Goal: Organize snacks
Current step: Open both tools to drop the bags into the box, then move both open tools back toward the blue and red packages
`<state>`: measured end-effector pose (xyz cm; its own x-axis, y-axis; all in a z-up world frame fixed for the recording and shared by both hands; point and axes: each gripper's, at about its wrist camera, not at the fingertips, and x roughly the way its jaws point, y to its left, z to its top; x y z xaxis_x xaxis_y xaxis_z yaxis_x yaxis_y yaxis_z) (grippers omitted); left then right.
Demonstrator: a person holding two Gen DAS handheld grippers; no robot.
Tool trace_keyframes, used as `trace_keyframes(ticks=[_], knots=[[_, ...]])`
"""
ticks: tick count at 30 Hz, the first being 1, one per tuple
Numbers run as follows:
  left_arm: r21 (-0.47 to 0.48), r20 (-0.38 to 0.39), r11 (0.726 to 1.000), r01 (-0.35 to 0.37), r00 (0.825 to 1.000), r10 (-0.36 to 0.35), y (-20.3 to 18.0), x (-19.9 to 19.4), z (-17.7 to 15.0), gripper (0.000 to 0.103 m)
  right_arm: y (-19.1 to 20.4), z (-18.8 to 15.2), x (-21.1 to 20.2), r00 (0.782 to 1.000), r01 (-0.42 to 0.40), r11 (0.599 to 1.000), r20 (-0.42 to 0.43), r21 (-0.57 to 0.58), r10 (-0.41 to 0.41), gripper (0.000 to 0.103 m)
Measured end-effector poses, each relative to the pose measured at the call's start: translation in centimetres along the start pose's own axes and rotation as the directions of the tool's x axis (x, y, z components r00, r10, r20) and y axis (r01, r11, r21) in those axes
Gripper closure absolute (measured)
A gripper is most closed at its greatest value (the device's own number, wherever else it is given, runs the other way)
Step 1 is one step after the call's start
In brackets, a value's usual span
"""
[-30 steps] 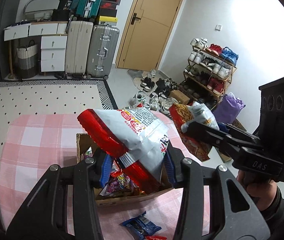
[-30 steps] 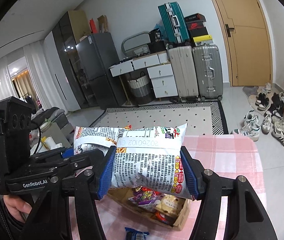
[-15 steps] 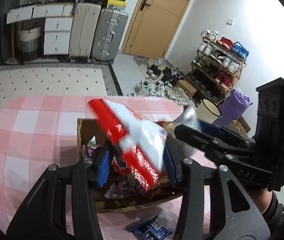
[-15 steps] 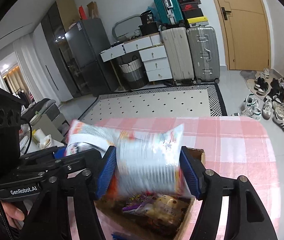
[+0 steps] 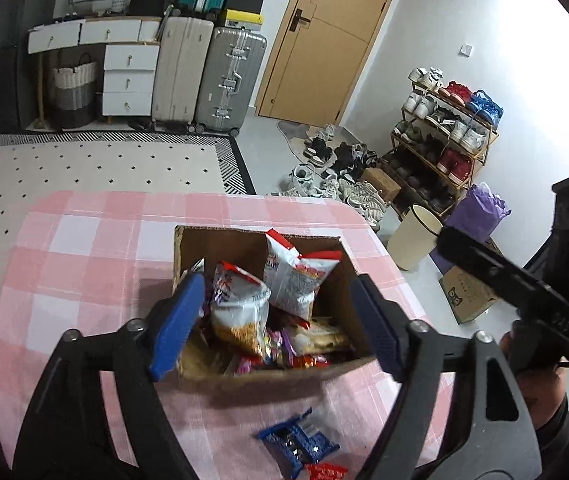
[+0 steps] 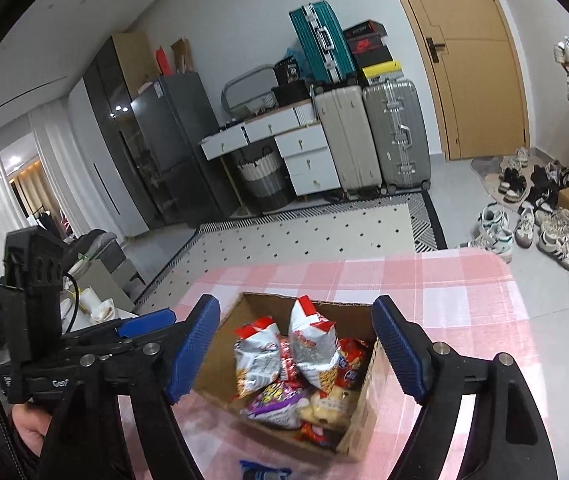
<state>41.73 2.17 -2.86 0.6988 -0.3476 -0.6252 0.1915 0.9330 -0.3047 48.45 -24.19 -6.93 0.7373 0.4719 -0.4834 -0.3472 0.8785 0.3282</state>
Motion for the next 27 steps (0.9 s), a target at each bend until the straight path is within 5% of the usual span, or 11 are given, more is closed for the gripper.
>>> trace_keyframes(ticks=[12,17,21,27], knots=[[0.062,0.049,0.998,-0.023,0.999,0.02,-4.1,-7.3,-5.2,0.018,2.8,-3.3,-10.0,0.995,-0.014,1.0,0.097,0.006,0.013,0.012],[0.086,0.055,0.996,-0.022,0.998,0.018,-5.2,-9.8,-6.6,0.016,3.8,-4.8,-12.8,0.994,0.001,1.0,0.105,0.001,-0.001,0.005],[0.093,0.085,0.995,-0.022,0.996,0.014,-5.8,-12.4,-7.7,0.0,4.7,-5.8,-14.4,0.993,0.01,1.0,0.114,0.003,-0.011,0.004],[0.115,0.103,0.993,-0.023,0.995,0.011,-6.5,-15.4,-9.2,0.001,6.2,-7.8,-16.4,0.992,0.012,1.0,0.124,-0.003,-0.012,0.002]])
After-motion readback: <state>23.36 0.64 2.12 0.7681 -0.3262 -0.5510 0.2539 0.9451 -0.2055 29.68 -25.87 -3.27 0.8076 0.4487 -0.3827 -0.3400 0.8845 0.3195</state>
